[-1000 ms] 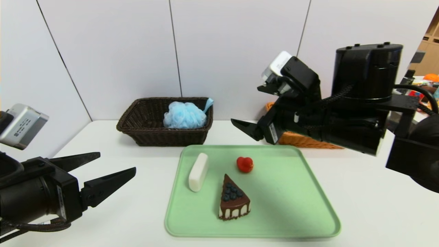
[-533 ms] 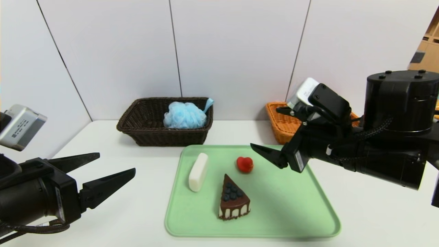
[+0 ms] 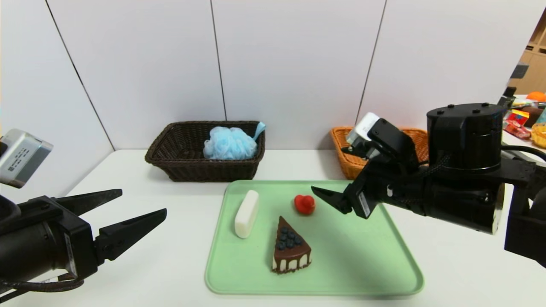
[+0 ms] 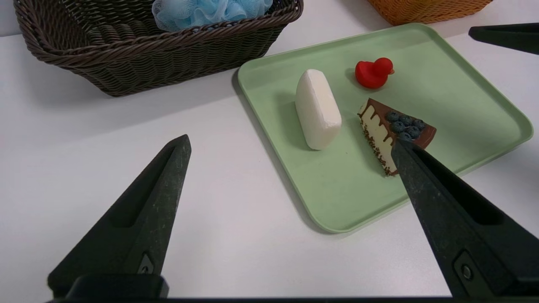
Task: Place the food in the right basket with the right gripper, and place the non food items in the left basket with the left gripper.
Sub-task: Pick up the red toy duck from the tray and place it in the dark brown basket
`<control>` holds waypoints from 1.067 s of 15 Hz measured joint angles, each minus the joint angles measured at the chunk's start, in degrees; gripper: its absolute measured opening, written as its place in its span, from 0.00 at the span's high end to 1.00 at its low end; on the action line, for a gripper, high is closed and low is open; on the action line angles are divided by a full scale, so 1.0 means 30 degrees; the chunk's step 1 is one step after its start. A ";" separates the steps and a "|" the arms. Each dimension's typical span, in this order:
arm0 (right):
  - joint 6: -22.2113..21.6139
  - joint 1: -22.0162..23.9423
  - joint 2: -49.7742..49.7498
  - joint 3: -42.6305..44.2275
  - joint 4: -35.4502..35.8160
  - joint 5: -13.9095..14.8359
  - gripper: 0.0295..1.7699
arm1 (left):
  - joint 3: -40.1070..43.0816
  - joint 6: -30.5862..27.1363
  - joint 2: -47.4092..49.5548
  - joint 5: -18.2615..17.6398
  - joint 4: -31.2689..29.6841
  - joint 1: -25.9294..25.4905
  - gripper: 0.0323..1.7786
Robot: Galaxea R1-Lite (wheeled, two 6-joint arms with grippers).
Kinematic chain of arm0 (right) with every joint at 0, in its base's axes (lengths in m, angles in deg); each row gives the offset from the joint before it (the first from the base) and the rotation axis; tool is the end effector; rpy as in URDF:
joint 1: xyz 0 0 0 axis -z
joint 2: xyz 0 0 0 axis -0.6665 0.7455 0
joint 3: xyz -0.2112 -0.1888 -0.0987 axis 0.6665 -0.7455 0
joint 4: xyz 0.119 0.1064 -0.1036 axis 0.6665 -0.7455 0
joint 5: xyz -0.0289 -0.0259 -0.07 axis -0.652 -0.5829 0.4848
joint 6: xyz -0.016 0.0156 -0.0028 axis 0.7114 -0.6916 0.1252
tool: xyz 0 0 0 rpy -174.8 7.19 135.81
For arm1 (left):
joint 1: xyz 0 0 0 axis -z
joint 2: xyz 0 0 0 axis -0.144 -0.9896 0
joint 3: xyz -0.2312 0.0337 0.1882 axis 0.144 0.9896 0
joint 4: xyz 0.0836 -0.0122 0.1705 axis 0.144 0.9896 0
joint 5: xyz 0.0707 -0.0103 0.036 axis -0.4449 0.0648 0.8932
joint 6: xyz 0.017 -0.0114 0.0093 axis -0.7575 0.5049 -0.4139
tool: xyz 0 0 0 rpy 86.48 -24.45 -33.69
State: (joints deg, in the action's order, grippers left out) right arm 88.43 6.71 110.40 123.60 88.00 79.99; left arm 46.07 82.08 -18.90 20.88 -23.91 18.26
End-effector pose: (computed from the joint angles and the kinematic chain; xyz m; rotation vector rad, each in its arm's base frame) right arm 0.2311 0.1632 0.2042 -0.4664 0.1742 0.6913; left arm 0.1154 -0.0586 0.2240 -0.0608 0.2759 -0.4820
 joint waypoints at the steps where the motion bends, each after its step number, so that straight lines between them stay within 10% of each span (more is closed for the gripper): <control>1: -0.0077 0.0037 0.0280 0.0008 0.0016 -0.0012 0.04 | 0.0000 -0.0016 0.0004 0.0008 0.0012 0.0000 0.05; 16: -0.0646 -0.0195 0.4478 0.0540 0.1845 0.0024 0.04 | 0.0138 0.0000 0.0057 0.0000 0.0000 0.0000 0.05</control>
State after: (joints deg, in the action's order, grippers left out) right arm 86.50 6.13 123.83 125.22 93.53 80.06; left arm 46.48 82.08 -18.73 20.88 -23.91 18.26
